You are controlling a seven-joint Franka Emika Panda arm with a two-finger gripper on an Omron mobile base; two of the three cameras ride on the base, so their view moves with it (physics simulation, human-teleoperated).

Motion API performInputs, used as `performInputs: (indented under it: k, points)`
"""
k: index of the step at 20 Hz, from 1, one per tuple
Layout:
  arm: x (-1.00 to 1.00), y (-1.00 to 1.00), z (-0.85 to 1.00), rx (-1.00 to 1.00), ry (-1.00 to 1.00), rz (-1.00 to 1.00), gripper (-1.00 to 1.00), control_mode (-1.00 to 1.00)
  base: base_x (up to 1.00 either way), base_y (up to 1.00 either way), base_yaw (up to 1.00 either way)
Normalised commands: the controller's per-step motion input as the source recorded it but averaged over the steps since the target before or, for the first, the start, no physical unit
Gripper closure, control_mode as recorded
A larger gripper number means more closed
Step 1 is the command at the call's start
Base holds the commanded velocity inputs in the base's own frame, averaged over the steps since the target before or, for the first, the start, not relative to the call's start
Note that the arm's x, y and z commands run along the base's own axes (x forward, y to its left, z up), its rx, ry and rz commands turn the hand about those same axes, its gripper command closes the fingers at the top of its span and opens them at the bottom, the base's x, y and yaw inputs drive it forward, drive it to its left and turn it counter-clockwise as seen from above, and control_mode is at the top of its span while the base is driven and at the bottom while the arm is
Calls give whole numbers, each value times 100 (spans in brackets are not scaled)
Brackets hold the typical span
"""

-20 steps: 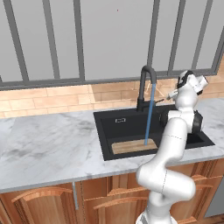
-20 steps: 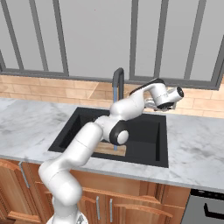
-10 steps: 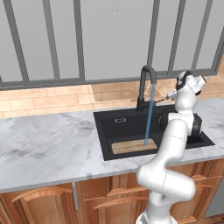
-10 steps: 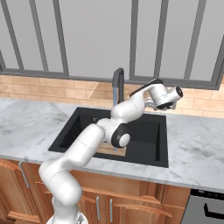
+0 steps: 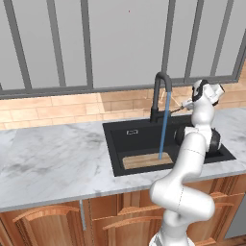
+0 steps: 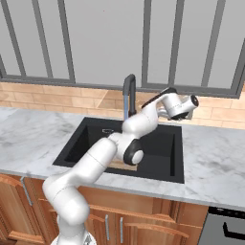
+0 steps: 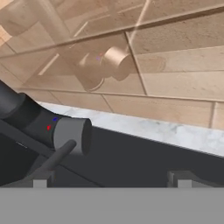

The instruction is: Turn on the sink faucet with hot water and rinse the cutting board for ten seconds, then turn off the faucet. Push the cutting board to reach the water if necessary.

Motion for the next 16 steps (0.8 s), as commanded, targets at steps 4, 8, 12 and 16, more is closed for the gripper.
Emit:
performInputs:
  k: [4, 8, 12, 16]
  points:
    - [1, 0, -13, 0, -1, 0, -100, -100, 0, 0, 0]
    - [0, 0, -12, 0, 0, 0, -100, -100, 0, 0, 0]
    - [0, 11, -2, 0, 0, -1, -100, -100, 0, 0, 0]
    - [0, 19, 0, 0, 0, -2, -100, -100, 0, 0, 0]
